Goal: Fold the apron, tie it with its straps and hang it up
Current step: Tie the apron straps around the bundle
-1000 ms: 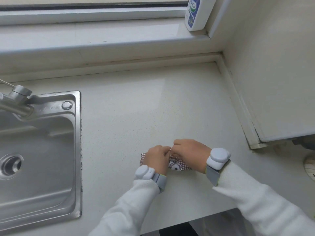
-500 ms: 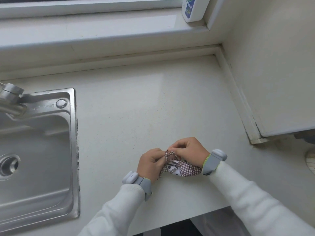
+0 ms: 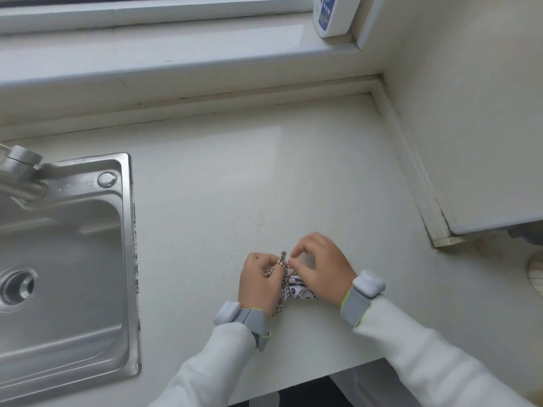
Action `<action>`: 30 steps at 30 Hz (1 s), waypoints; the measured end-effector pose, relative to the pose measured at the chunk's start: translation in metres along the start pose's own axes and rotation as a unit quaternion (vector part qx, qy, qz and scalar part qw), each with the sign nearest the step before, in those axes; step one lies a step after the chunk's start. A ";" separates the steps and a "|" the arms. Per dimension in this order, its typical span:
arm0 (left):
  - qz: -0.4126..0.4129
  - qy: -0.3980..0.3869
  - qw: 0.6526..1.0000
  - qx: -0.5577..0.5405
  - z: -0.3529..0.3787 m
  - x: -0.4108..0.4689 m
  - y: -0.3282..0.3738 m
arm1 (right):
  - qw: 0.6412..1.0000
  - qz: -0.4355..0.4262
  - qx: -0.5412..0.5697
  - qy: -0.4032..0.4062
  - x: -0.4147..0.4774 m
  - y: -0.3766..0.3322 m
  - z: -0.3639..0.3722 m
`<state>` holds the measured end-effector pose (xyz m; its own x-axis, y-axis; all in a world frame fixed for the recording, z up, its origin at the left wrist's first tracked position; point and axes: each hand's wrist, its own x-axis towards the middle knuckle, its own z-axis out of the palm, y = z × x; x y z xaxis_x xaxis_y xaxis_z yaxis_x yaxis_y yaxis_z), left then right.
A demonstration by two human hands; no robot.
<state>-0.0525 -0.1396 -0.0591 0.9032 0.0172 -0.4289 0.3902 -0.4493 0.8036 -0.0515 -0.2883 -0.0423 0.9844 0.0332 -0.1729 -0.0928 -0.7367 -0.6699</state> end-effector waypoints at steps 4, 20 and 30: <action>-0.012 -0.107 0.994 0.019 -0.011 0.003 -0.004 | 0.985 -0.137 -0.093 0.056 -0.015 -0.002 0.008; -0.110 -0.182 0.958 -0.191 -0.025 -0.011 -0.005 | 0.954 -0.237 -0.108 0.149 -0.034 0.013 0.016; -0.068 0.021 0.994 -0.080 -0.011 -0.026 -0.014 | 0.945 -0.244 -0.189 0.108 -0.050 0.025 0.019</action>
<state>-0.0791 -0.1240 -0.0548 0.8459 0.1074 -0.5224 0.5290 -0.2926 0.7966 -0.1062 -0.2951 -0.0639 0.9076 0.3220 0.2692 0.3994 -0.8597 -0.3183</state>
